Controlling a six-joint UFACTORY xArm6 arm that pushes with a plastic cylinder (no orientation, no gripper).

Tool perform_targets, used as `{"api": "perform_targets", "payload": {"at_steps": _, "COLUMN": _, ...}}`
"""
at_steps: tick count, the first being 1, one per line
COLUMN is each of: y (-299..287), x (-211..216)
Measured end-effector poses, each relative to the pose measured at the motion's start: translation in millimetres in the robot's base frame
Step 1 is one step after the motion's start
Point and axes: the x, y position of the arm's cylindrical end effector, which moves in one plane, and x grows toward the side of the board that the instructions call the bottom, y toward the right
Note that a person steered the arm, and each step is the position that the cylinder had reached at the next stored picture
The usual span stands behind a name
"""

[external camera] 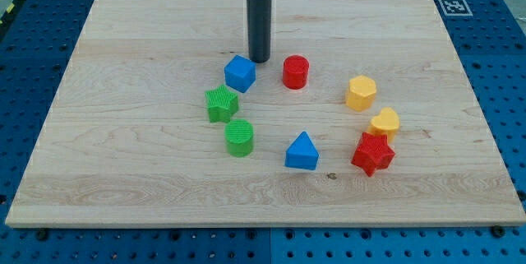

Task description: Move the blue cube diagonally to the blue triangle

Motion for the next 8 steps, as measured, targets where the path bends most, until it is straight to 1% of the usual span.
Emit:
{"api": "perform_targets", "payload": {"at_steps": 5, "y": -4.3, "x": -1.2}}
{"api": "perform_targets", "payload": {"at_steps": 6, "y": -47.0, "x": -1.5}}
{"api": "perform_targets", "payload": {"at_steps": 7, "y": -60.1, "x": -1.5}}
{"api": "perform_targets", "payload": {"at_steps": 8, "y": -60.1, "x": 1.6}}
